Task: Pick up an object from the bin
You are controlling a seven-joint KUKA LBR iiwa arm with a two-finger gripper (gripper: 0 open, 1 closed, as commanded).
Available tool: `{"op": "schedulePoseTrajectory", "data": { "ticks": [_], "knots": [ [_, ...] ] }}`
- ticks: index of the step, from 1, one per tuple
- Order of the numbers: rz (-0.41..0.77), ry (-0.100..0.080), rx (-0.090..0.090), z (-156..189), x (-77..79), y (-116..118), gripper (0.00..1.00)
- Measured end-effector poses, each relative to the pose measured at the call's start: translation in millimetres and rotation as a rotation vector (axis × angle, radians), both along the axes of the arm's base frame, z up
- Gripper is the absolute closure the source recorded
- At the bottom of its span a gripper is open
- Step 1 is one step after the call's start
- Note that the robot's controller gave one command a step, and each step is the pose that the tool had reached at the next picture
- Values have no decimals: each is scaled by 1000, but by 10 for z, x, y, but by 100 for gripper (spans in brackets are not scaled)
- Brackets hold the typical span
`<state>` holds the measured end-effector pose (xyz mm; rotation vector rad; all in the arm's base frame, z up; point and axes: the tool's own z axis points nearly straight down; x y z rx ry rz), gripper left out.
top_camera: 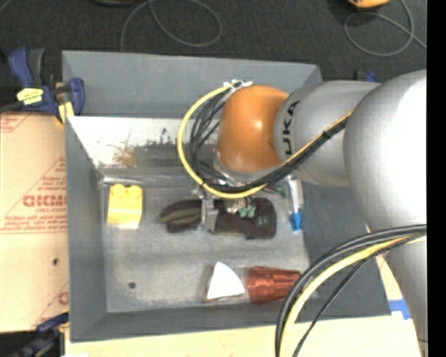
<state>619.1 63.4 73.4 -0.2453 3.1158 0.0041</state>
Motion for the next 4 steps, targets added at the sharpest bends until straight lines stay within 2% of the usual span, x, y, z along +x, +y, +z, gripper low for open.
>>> {"op": "schedulePoseTrajectory", "data": {
  "ticks": [2, 3, 4],
  "knots": [
    [-1, 2, 0, 38, -13, -1, 100],
    [-2, 6, -1, 214, -26, -4, 100],
    [-3, 0, -1, 403, -9, -5, 100]
  ]
}}
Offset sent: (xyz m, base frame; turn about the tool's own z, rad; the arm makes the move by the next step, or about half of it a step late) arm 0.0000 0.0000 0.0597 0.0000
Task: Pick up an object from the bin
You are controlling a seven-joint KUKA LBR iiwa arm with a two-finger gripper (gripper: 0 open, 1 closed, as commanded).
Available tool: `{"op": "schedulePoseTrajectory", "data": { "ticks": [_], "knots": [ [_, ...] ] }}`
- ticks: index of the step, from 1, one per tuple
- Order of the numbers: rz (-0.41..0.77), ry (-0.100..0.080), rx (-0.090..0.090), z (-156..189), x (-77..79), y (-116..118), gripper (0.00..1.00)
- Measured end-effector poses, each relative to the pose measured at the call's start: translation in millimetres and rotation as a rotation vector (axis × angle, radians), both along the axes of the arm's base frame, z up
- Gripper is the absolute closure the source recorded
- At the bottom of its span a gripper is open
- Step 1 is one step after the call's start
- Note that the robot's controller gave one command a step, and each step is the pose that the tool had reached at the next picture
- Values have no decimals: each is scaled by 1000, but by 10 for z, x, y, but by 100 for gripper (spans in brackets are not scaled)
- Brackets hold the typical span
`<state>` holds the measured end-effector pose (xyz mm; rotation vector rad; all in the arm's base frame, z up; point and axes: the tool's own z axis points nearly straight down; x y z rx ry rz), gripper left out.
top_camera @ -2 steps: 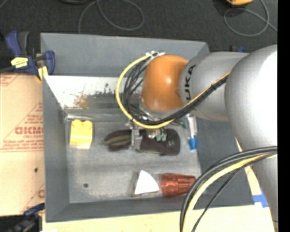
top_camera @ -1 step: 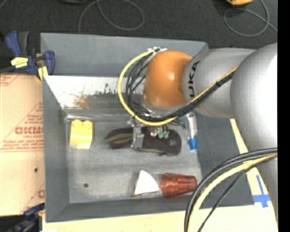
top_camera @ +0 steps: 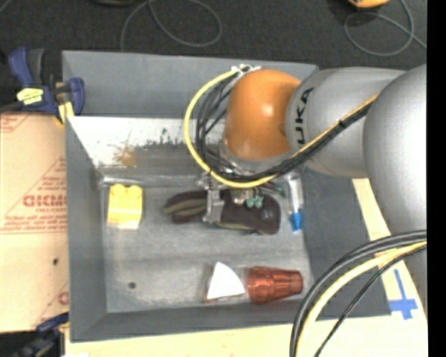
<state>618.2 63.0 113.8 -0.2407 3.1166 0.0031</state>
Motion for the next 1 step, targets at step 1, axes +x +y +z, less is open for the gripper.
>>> {"op": "schedulePoseTrajectory", "data": {
  "ticks": [1],
  "knots": [
    [-1, -1, 0, 125, 3, -1, 100]
  ]
}}
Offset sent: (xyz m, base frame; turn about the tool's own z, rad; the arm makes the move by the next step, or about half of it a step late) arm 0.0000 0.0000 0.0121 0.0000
